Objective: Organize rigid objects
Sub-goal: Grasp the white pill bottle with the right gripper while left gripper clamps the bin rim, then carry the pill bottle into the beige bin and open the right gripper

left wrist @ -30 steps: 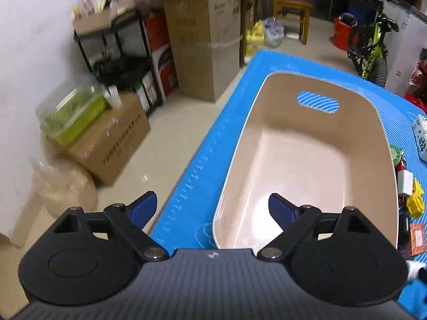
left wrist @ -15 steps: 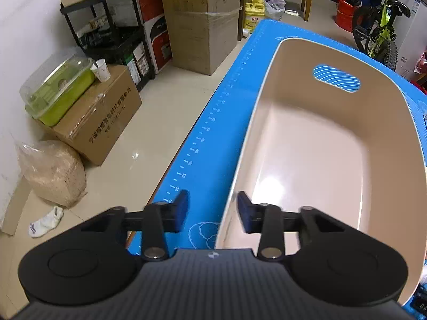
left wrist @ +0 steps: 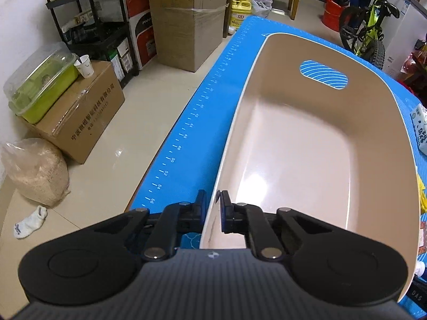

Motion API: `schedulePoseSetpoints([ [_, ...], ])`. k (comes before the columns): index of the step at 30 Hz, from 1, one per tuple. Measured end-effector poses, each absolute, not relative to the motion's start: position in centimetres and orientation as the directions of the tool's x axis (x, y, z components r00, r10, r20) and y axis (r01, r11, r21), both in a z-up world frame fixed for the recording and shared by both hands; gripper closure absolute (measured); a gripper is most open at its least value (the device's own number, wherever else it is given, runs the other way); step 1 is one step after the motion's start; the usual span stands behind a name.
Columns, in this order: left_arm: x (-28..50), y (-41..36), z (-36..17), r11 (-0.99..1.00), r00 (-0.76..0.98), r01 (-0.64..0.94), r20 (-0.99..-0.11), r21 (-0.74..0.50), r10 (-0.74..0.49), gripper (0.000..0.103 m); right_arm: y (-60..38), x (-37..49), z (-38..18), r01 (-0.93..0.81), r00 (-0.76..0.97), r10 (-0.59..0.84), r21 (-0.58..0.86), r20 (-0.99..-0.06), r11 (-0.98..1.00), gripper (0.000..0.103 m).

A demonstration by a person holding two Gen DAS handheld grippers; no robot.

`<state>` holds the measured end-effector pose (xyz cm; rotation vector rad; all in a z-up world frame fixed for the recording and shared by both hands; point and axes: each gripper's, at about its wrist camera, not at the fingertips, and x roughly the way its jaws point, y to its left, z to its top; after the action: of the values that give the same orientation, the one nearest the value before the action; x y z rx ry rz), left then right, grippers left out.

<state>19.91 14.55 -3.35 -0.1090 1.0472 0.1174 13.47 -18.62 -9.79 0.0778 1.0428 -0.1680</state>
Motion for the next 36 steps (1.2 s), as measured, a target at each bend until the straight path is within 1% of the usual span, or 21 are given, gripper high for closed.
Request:
schedulePoseSetpoints([
  [8,20.1,14.6,-3.2,0.986,0.496,-0.162,-0.867,-0.045,0.042,0.091,-18.9,12.9,-7.2,0.199,0.543,-0.124,-0.016,-0.83,0.98,0.039],
  [13,20.0,14.7,-3.3,0.986,0.497,-0.159,-0.867,-0.047,0.038,0.091,-18.0,13.6,-3.2,0.159,0.647,-0.116,-0.016,-0.754,0.987,0.039],
  [18,20.0,14.6,-3.3,0.987,0.497,-0.155,-0.867,-0.039,0.044,0.091,-15.6,16.0,0.9,0.072,0.752,-0.048,0.009,-0.657,0.997,0.039],
  [24,20.1,14.4,-3.3,0.988,0.497,-0.152,-0.866,-0.029,0.051,0.091,-10.9,19.6,2.6,-0.06,0.809,0.073,0.041,-0.584,0.997,0.039],
  [29,20.0,14.5,-3.3,0.988,0.495,-0.153,-0.868,-0.036,0.045,0.091,-6.3,22.5,2.3,-0.195,0.79,0.169,0.02,-0.589,0.981,0.039],
  [32,20.0,14.5,-3.3,0.988,0.495,-0.152,-0.868,-0.033,0.047,0.091,-3.9,23.5,1.8,-0.243,0.78,0.197,0.002,-0.595,0.97,0.039],
  [36,20.0,14.5,-3.4,0.988,0.495,-0.15,-0.867,-0.025,0.053,0.091,-0.3,25.1,0.3,-0.31,0.735,0.223,-0.025,-0.64,0.95,0.039],
])
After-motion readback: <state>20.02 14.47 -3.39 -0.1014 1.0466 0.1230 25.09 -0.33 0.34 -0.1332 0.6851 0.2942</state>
